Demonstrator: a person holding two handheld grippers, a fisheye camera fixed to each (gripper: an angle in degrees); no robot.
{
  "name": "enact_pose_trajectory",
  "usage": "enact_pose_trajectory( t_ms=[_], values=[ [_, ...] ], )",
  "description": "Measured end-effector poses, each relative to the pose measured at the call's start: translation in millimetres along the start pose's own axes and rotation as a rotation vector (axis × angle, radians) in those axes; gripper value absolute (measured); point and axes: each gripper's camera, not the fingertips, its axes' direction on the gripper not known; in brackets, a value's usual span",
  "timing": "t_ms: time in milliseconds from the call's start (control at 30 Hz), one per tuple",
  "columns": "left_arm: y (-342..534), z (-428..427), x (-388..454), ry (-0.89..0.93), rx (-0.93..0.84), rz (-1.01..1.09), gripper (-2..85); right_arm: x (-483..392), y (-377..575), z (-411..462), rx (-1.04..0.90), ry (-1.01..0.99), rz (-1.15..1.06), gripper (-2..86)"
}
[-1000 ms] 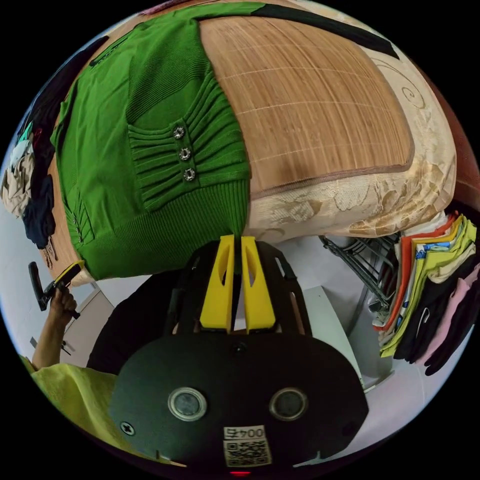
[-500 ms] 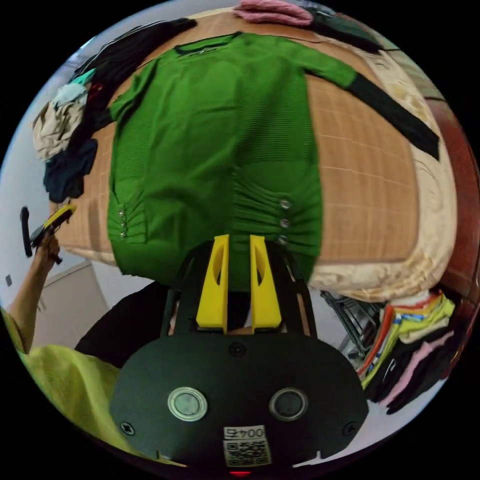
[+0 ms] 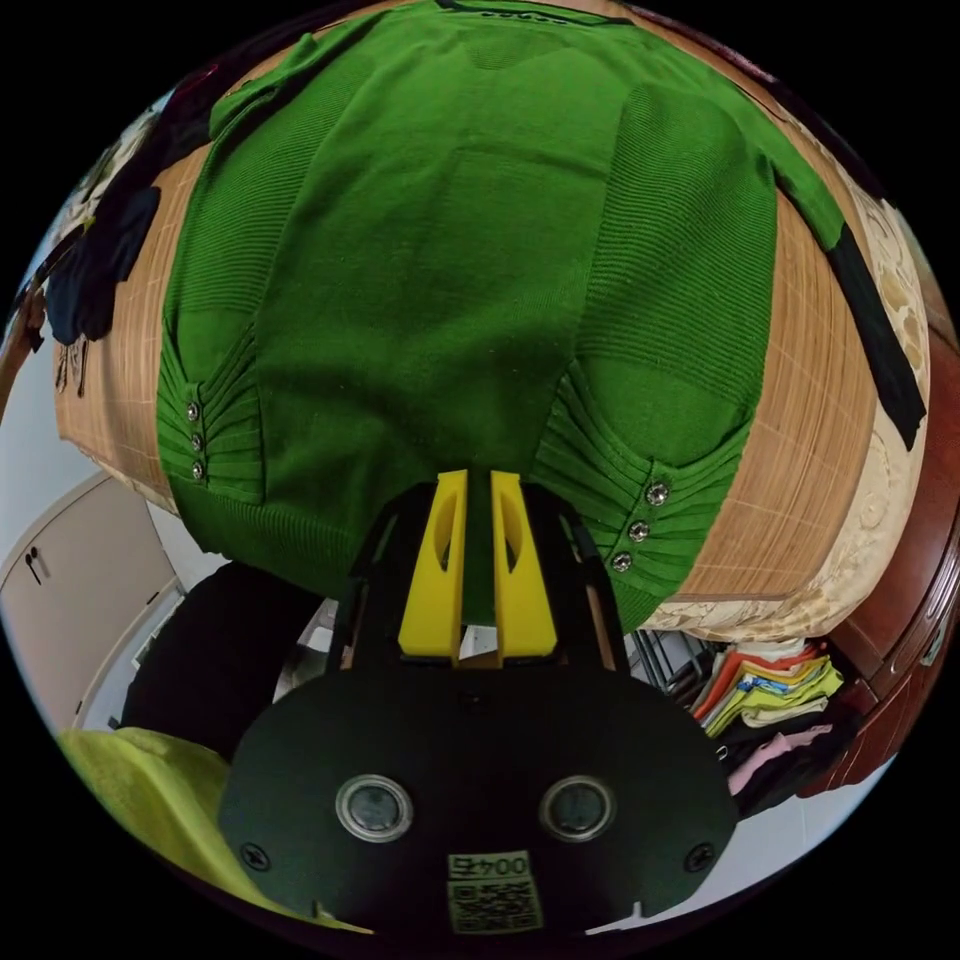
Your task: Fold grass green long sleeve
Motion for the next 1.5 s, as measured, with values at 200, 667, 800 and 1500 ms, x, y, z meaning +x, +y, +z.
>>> enact_pose_trajectory(
  t_ms=[200,667,800,1500],
  values=[
    [5,-19,33,-0.126,0.007,0.128,4.2,-9,-31,5,-0.021,0.020,0.008,5.2],
    [84,-159,113,-0.739,0.569,1.118,1.1,-24,-87,1,-0.001,0.042,0.075,5.1],
    [95,-156,101,-0.818,0.502,1.190,1.2,-25,-100,-4,-0.010,0.033,0.079,5.1],
    [36,-93,-29,-0.362,-0.131,0.442,15.2,-34,-149,-62,0.006,0.046,0.060,5.1]
  ],
)
